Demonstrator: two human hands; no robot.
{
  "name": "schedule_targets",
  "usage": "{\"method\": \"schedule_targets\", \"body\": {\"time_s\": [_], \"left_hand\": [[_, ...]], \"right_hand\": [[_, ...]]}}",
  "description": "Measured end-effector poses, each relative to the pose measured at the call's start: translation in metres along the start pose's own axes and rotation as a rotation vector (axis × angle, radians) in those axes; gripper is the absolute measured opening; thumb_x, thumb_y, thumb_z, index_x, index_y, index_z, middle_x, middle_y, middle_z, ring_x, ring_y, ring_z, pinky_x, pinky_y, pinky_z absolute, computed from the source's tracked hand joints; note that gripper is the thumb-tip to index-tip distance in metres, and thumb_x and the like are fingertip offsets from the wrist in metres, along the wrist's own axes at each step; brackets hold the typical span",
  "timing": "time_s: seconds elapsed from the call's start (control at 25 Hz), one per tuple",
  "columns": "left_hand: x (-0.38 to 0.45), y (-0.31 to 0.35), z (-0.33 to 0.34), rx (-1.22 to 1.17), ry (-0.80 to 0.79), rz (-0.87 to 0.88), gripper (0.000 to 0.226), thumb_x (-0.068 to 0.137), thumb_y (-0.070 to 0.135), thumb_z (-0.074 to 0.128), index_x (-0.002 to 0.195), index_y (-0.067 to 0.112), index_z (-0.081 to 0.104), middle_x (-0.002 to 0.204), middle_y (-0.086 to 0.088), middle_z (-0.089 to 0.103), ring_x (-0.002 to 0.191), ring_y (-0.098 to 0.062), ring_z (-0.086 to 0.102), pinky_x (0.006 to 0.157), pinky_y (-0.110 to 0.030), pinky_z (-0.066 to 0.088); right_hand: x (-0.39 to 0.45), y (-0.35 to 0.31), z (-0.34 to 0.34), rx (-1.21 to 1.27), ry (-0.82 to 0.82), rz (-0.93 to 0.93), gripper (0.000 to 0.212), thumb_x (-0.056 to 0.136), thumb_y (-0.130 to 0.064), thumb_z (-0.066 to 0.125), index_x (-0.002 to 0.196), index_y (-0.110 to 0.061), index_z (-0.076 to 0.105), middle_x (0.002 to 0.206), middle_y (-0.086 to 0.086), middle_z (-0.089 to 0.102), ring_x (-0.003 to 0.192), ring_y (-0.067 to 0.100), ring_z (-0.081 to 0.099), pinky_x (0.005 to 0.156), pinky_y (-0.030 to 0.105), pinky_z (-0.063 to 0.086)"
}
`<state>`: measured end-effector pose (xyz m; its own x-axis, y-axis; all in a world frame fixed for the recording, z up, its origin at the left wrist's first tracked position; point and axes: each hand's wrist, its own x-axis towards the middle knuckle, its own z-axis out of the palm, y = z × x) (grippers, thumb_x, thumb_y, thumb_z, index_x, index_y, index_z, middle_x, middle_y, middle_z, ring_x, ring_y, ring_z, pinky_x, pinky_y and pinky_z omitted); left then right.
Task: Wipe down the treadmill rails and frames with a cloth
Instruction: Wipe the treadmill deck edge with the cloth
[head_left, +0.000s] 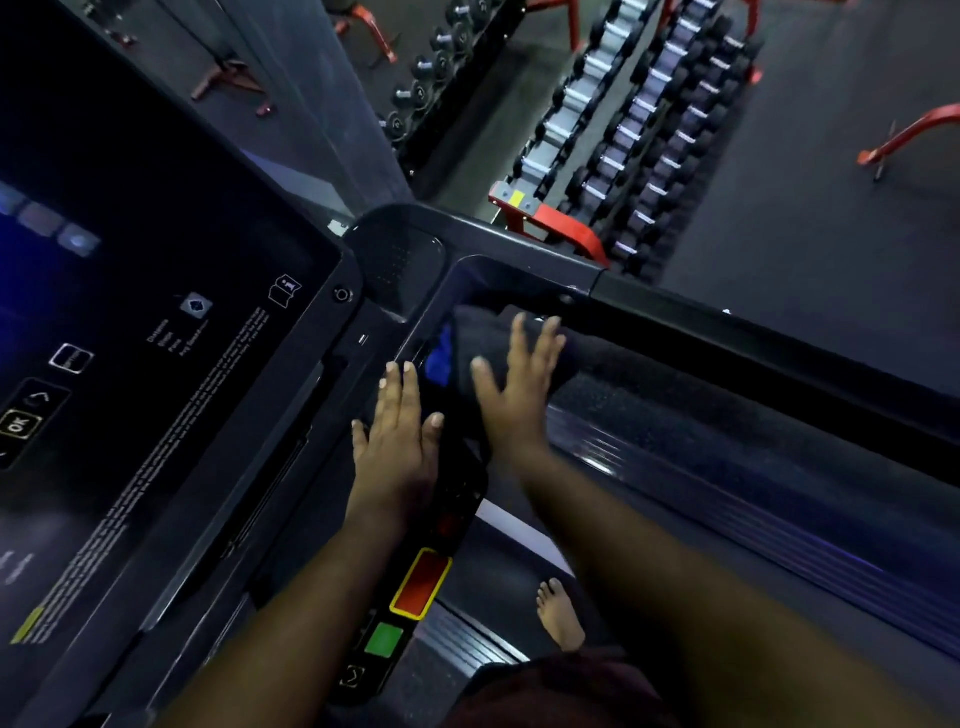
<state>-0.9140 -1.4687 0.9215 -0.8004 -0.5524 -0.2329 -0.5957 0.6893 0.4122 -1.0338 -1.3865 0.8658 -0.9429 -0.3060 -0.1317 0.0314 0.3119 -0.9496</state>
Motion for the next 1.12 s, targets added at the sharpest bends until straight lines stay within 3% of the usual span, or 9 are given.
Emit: {"method": "schedule_targets", "body": {"time_s": [0.12,0.2,0.36,0.48,0.56,0.64,0.84,1.04,1.12], "left_hand": [[-0.001,0.0,0.0,-0.007,0.01,0.008,0.065,0.098,0.052,0.018,0.157,0.032,-0.002,0.166,0.008,-0.008,0.153,-0.015,0.001,0.12,-0.059,0.004],[0.0,-0.002,0.001,-0.015,0.008,0.02,0.066,0.098,0.057,0.015,0.157,0.032,-0.001,0.166,0.007,-0.007,0.153,-0.016,0.002,0.119,-0.061,0.005],[0.004,-0.003,0.002,-0.005,0.003,0.025,0.071,0.094,0.061,0.011,0.157,0.031,-0.004,0.166,0.006,-0.008,0.153,-0.015,-0.001,0.118,-0.061,0.005],[0.001,-0.001,0.001,0.021,0.001,0.027,0.065,0.099,0.056,0.014,0.156,0.032,-0.005,0.166,0.006,-0.01,0.153,-0.014,-0.004,0.119,-0.061,0.002],[0.0,0.001,-0.001,0.038,-0.005,0.007,0.063,0.1,0.052,0.016,0.157,0.031,-0.005,0.166,0.006,-0.011,0.153,-0.013,-0.006,0.119,-0.061,0.001],[0.0,0.003,-0.002,0.06,-0.009,-0.003,0.063,0.101,0.049,0.017,0.157,0.03,-0.006,0.166,0.006,-0.013,0.152,-0.012,-0.008,0.119,-0.061,0.0],[-0.001,0.006,-0.005,0.089,-0.033,-0.014,0.065,0.1,0.051,0.012,0.156,0.028,-0.008,0.165,0.007,-0.015,0.151,-0.01,-0.013,0.12,-0.06,-0.001],[0.0,0.006,-0.006,0.108,-0.035,-0.028,0.067,0.096,0.056,0.007,0.156,0.031,-0.009,0.165,0.006,-0.014,0.151,-0.009,-0.014,0.12,-0.061,-0.001],[-0.003,0.006,-0.005,0.13,-0.031,-0.031,0.069,0.094,0.058,0.004,0.156,0.03,-0.01,0.165,0.006,-0.015,0.151,-0.01,-0.014,0.12,-0.061,-0.001]], "right_hand": [[0.034,-0.015,-0.006,0.345,0.188,0.404,0.081,0.099,-0.03,0.056,0.158,-0.029,0.002,0.165,0.014,0.011,0.148,0.029,0.024,0.111,0.022,0.022],[0.008,-0.021,0.002,0.346,0.13,0.384,0.084,0.101,-0.033,0.051,0.156,-0.029,-0.011,0.165,0.015,0.01,0.147,0.03,0.028,0.109,0.022,0.026],[-0.028,-0.016,0.011,-0.366,-0.181,0.133,0.074,0.098,-0.052,0.043,0.157,-0.031,0.004,0.16,0.022,-0.023,0.149,0.044,-0.009,0.122,0.052,0.007],[0.026,-0.005,-0.024,-0.761,-0.333,-0.47,0.059,0.091,-0.058,0.032,0.134,-0.028,0.057,0.155,0.009,0.038,0.152,0.034,0.006,0.118,0.056,-0.009],[0.067,-0.001,-0.048,-0.853,-0.423,-0.663,0.058,0.089,-0.059,0.028,0.104,-0.022,0.071,0.115,0.001,0.068,0.135,0.027,0.044,0.118,0.052,0.01],[0.071,-0.008,-0.049,-0.9,-0.378,-0.599,0.058,0.089,-0.06,0.027,0.095,-0.022,0.07,0.101,-0.002,0.068,0.115,0.026,0.056,0.112,0.048,0.025],[0.004,0.015,-0.048,-0.924,-0.374,-0.815,0.06,0.096,-0.065,0.028,0.136,-0.026,0.05,0.143,0.004,0.052,0.137,0.029,0.042,0.113,0.056,0.021],[0.081,-0.043,-0.036,-1.089,-0.698,-1.205,0.066,0.087,-0.077,0.035,0.099,-0.022,0.069,0.097,-0.001,0.068,0.113,0.028,0.057,0.095,0.048,0.035],[0.063,-0.031,-0.03,-1.011,-0.696,-1.107,0.057,0.089,-0.071,0.043,0.097,-0.02,0.067,0.096,0.003,0.067,0.1,0.028,0.061,0.088,0.043,0.04]]}}
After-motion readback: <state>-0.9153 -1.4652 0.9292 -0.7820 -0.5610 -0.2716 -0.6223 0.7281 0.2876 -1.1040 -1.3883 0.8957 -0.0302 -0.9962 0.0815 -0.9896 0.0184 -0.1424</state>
